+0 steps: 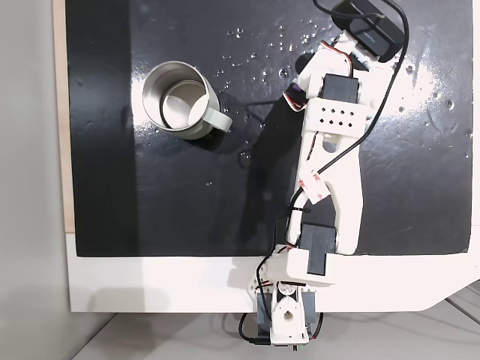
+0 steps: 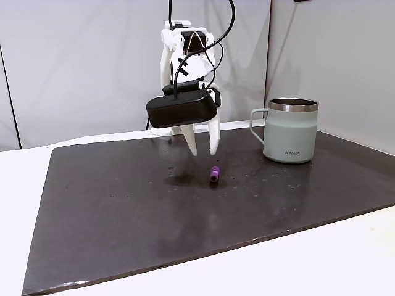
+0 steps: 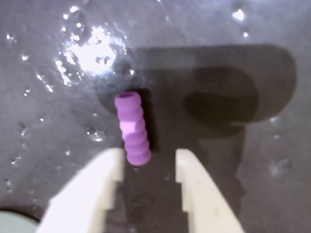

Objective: Grasp a pengrip and put it in the cup.

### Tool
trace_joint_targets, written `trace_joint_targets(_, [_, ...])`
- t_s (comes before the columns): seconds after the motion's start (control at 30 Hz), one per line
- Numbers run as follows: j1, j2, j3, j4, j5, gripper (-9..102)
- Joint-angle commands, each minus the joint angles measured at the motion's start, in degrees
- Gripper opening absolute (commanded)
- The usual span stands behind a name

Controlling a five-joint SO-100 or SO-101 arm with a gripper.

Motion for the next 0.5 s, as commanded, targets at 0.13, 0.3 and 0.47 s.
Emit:
trace_joint_targets(0.13, [-2.3, -3.0, -3.8, -3.5, -4.5, 28])
trace_joint_targets(0.3, [-2.8, -6.4, -1.4, -4.2, -9.9, 25])
trace_joint_targets(0.47, [-1.9, -8.3, 2.1, -10.0, -12.9, 19])
